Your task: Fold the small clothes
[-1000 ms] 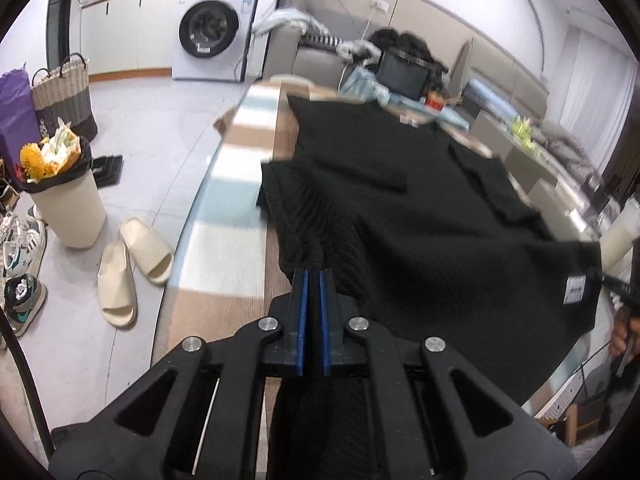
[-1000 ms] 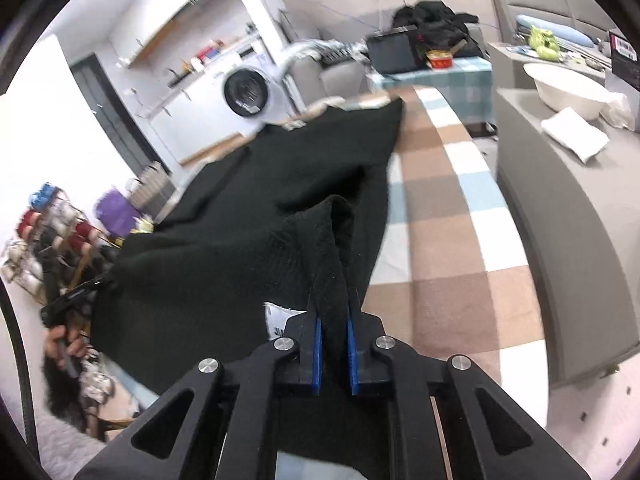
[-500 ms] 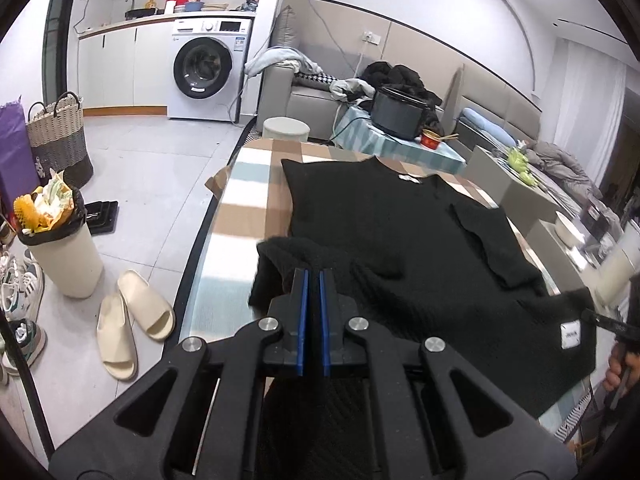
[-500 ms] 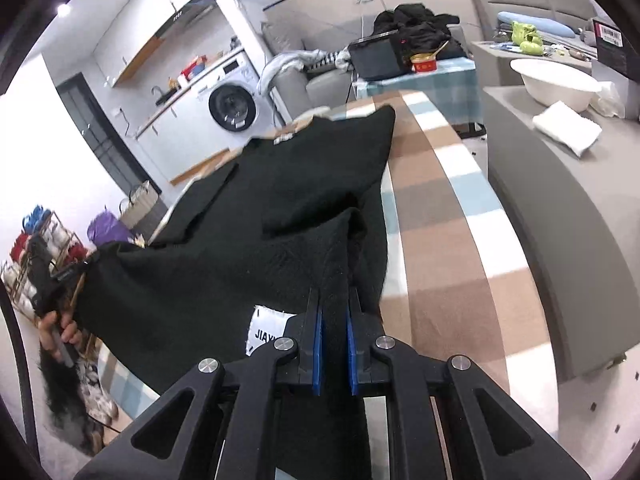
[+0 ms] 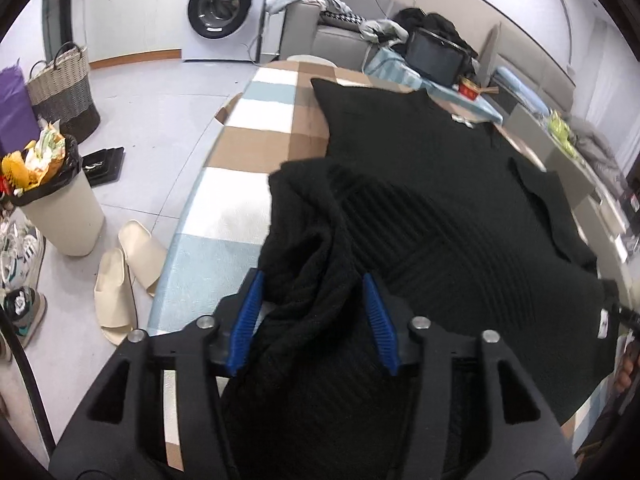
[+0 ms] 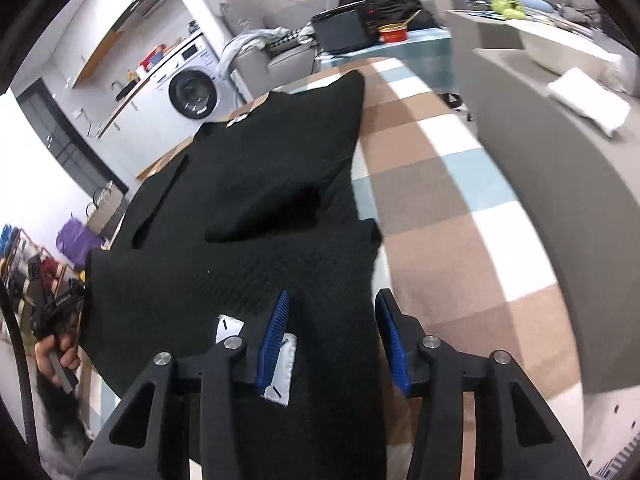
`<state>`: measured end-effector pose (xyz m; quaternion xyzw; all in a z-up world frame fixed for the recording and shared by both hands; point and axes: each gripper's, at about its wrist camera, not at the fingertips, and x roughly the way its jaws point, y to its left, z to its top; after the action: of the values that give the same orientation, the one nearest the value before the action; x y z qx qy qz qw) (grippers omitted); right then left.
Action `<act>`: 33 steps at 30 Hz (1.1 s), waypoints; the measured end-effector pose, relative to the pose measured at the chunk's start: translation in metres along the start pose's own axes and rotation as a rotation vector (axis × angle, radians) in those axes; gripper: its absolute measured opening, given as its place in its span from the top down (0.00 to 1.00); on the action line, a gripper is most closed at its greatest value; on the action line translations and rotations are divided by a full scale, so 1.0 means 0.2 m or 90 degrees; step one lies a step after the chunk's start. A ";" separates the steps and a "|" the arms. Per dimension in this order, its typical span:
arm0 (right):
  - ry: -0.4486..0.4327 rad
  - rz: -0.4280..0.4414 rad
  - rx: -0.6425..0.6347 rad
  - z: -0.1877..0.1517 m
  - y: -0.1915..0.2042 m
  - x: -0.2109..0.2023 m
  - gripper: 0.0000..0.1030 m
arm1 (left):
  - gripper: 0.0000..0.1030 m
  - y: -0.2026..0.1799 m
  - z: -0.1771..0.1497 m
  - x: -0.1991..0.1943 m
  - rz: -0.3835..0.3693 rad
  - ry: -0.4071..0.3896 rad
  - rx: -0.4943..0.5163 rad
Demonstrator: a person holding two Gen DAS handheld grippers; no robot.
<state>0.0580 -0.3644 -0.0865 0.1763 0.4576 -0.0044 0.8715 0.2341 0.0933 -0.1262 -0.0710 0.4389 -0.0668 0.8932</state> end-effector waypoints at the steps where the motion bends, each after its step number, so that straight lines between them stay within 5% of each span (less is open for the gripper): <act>1: 0.006 -0.001 -0.007 0.01 0.01 0.03 0.62 | 0.53 -0.01 -0.01 0.01 0.004 -0.001 0.009; 2: 0.007 0.001 -0.014 0.02 0.03 0.04 0.73 | 0.53 -0.02 -0.01 0.02 0.006 -0.002 0.016; 5: 0.006 -0.017 -0.034 0.07 0.06 0.09 0.85 | 0.69 -0.05 -0.03 0.02 0.008 0.005 0.042; 11: 0.015 -0.042 -0.027 0.21 0.04 0.18 0.85 | 0.83 -0.10 -0.14 -0.03 -0.002 0.020 0.068; 20: 0.017 -0.025 -0.039 0.18 0.01 0.15 0.85 | 0.83 -0.15 -0.24 -0.09 -0.012 0.020 0.063; 23: 0.018 -0.017 -0.030 0.18 0.01 0.14 0.74 | 0.72 -0.10 -0.20 -0.10 -0.006 0.022 0.022; 25: 0.015 -0.008 -0.027 0.18 0.00 0.13 0.56 | 0.45 -0.07 -0.16 -0.11 -0.005 0.009 0.006; 33: 0.022 0.026 -0.045 0.20 0.02 0.14 0.54 | 0.37 -0.06 0.04 0.00 -0.013 -0.003 -0.007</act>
<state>0.1071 -0.3683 -0.0870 0.1549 0.4689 0.0325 0.8690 0.2397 0.0828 -0.1195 -0.0808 0.4363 -0.0731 0.8932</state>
